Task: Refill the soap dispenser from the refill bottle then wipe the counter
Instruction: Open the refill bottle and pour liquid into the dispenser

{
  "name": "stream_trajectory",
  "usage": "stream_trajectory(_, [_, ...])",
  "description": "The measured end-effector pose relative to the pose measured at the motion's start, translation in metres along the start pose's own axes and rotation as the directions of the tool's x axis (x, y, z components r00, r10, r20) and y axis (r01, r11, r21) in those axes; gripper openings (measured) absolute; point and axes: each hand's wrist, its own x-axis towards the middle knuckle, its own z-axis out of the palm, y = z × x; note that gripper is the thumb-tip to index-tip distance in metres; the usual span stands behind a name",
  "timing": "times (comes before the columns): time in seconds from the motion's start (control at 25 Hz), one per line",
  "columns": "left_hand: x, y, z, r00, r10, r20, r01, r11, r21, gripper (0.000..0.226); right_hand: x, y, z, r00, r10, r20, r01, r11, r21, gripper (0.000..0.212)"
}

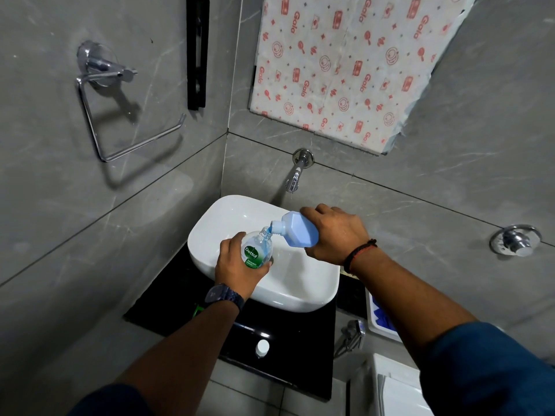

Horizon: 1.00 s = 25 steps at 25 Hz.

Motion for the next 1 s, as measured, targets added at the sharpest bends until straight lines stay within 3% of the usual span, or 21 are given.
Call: stream_trajectory(1.0, [0.0023, -0.0046, 0.0001, 1.0, -0.011, 0.0, 0.011, 1.0, -0.01, 0.084, 0.0038, -0.0037, 0.0001, 1.0, -0.016, -0.014, 0.016, 1.0, -0.017, 0.066])
